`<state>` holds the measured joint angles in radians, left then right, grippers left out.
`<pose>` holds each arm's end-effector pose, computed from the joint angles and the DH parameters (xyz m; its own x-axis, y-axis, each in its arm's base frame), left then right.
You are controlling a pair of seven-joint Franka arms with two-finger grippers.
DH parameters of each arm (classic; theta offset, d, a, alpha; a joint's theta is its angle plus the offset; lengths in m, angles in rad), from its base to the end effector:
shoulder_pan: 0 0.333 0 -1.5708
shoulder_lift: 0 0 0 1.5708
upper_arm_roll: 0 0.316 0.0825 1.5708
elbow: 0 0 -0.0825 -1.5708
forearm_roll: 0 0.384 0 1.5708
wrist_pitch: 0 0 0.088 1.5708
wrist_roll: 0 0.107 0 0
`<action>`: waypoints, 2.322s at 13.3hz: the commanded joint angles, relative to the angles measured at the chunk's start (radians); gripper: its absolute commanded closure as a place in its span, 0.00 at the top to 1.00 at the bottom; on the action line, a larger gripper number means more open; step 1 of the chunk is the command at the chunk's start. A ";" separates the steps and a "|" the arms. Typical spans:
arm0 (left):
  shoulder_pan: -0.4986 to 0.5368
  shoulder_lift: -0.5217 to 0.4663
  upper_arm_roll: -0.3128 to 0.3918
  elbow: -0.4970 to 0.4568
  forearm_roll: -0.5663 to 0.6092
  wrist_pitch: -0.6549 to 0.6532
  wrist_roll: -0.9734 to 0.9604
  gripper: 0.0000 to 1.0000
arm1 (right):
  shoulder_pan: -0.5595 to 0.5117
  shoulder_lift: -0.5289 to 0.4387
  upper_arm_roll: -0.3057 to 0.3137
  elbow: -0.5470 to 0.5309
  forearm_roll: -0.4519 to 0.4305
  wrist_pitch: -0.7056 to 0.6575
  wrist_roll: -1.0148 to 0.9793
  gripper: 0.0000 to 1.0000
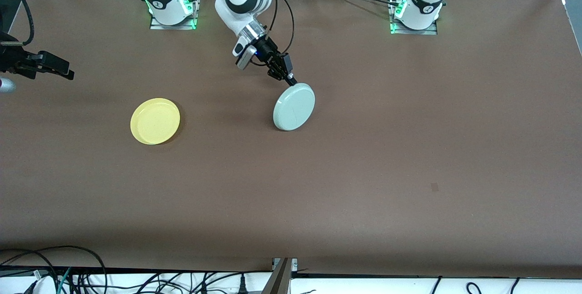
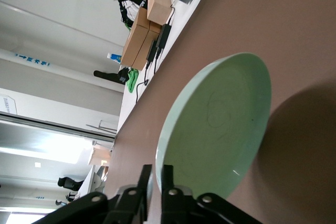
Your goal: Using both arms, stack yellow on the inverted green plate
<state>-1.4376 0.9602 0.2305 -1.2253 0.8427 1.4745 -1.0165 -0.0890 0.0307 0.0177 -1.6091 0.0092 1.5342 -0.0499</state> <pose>0.2880 -0.6349 0.2127 0.7397 -0.5982 0.3081 -0.0038 -0.4615 -0.8871 0.5558 -0.0388 0.5865 0.9943 -0.0206 -0.1048 -0.0223 -0.9996 -0.0150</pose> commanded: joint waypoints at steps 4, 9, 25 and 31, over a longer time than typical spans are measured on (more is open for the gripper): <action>-0.086 0.067 0.001 0.033 0.012 0.001 -0.115 0.71 | -0.003 -0.009 -0.001 0.006 0.014 -0.016 0.005 1.00; -0.115 0.054 -0.011 0.041 -0.089 0.225 -0.359 1.00 | -0.003 -0.009 0.001 0.006 0.012 -0.016 0.005 1.00; 0.589 -0.196 -0.019 0.164 -0.891 0.365 0.299 1.00 | -0.032 0.032 -0.021 0.005 0.017 0.001 0.007 1.00; 0.831 -0.391 -0.016 0.148 -0.935 0.141 0.669 1.00 | -0.035 0.196 -0.024 -0.116 0.012 0.119 -0.051 1.00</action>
<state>-0.6631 0.6623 0.2316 -1.0406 -0.0664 1.7037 -0.4681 -0.1159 0.1981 -0.0051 -1.6689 0.0092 1.5813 -0.0604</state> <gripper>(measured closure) 0.000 0.000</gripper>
